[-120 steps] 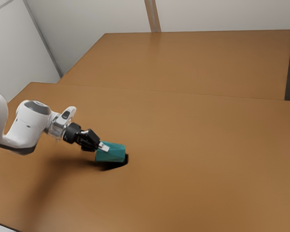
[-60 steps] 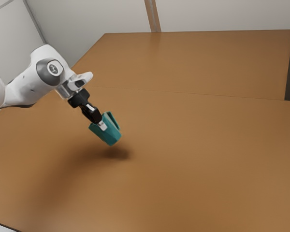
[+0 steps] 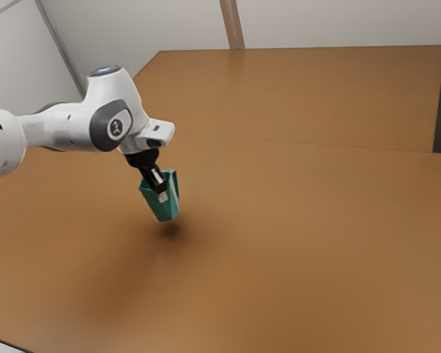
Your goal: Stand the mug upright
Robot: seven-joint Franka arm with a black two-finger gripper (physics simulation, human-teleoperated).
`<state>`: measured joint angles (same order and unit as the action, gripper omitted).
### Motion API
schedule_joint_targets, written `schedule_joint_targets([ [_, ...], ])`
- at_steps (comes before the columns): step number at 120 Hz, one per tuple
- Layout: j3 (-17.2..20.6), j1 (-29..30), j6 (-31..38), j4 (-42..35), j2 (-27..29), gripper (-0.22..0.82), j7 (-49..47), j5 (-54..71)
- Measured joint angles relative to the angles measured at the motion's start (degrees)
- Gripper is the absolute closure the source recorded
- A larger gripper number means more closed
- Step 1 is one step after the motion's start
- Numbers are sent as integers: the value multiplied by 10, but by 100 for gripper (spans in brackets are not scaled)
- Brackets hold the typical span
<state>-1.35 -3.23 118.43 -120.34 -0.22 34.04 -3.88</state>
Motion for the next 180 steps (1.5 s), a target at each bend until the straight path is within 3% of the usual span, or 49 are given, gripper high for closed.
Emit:
schedule_joint_targets([
  [39, 1, -33, 74, -59, 10, 79, -46, 6],
  [106, 5, -18, 141, -95, 5, 78, -87, 11],
  [149, 4, -3, 147, -94, 5, 48, -95, 8],
  [180, 9, 15, 147, -89, 11, 37, -99, 7],
])
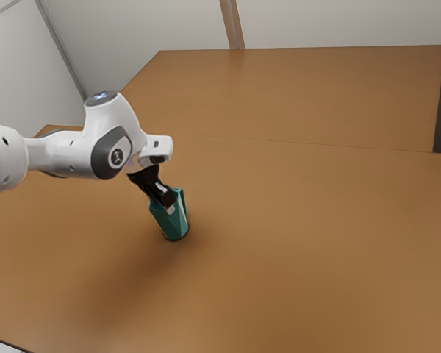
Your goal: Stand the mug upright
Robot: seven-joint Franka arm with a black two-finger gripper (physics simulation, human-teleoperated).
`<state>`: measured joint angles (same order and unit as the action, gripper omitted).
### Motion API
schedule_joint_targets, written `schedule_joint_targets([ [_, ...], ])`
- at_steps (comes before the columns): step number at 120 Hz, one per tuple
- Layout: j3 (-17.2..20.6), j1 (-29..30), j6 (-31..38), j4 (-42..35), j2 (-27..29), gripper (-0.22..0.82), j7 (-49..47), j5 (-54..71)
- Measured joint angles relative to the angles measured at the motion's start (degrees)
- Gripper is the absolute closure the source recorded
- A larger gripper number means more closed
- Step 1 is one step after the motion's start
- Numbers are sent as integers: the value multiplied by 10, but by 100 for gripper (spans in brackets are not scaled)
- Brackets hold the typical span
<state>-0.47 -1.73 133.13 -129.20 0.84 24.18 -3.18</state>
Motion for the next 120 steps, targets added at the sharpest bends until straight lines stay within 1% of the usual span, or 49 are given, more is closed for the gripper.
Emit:
schedule_joint_targets([
  [21, 7, 11, -2, 16, 8, 34, -2, -2],
  [36, 10, 8, -4, 35, 10, 32, -3, -3],
  [46, 15, 5, -12, 61, 13, 30, -3, -5],
  [52, 16, -1, -26, 89, 12, 27, -4, -7],
  [64, 17, -11, -83, 183, -8, 17, -10, -8],
  [77, 16, -17, -169, 291, -49, 10, -25, -9],
  [97, 13, 20, -297, 459, -136, 5, -51, -5],
  [108, 9, 20, -349, 523, -177, 3, -62, -2],
  [120, 8, 19, -386, 542, -189, 2, -73, -1],
])
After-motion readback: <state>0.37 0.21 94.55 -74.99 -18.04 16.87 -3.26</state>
